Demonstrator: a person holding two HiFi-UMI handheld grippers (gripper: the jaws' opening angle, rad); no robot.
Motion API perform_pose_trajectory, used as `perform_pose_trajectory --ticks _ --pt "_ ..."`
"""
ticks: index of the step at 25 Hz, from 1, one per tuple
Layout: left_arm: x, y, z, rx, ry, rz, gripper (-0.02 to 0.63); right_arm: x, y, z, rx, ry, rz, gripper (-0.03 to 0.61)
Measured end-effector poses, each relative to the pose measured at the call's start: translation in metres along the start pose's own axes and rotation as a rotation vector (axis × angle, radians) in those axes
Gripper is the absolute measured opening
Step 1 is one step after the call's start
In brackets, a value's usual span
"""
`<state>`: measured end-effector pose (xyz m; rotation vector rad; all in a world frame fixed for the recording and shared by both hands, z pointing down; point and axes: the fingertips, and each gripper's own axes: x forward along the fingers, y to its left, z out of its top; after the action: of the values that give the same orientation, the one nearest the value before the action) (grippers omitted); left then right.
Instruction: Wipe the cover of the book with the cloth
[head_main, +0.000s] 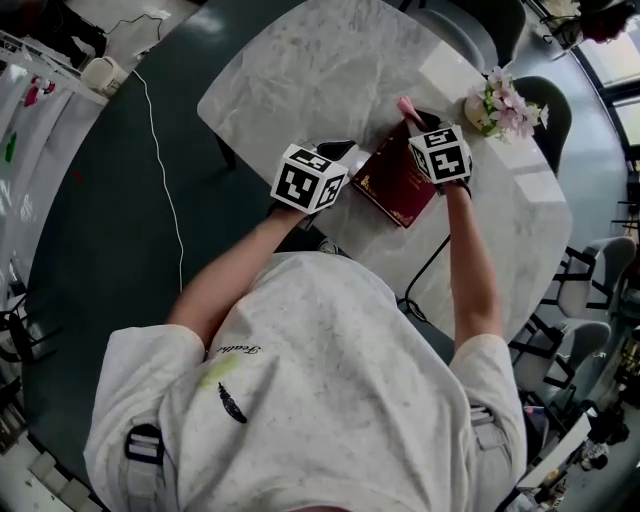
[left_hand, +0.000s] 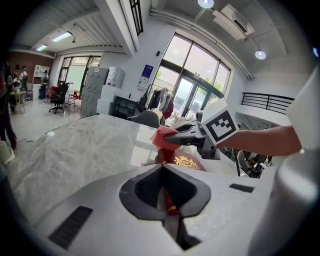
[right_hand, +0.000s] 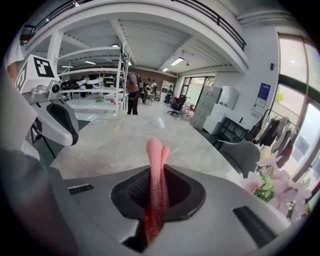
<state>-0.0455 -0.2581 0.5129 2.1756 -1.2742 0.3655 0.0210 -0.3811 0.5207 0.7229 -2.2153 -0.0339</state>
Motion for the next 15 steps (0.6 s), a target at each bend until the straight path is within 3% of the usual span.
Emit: perform_pose_trajectory --ticks 6,15 --pt "-0.005 0.005 -0.004 -0.014 0.001 0.018 0.008 0.021 0.015 -0.006 -0.06 0.062 0.045 0.015" --pt "-0.01 0.008 -0.006 -0.024 -0.003 0.032 0.008 0.03 0.034 -0.018 -0.03 0.097 0.111 0.015"
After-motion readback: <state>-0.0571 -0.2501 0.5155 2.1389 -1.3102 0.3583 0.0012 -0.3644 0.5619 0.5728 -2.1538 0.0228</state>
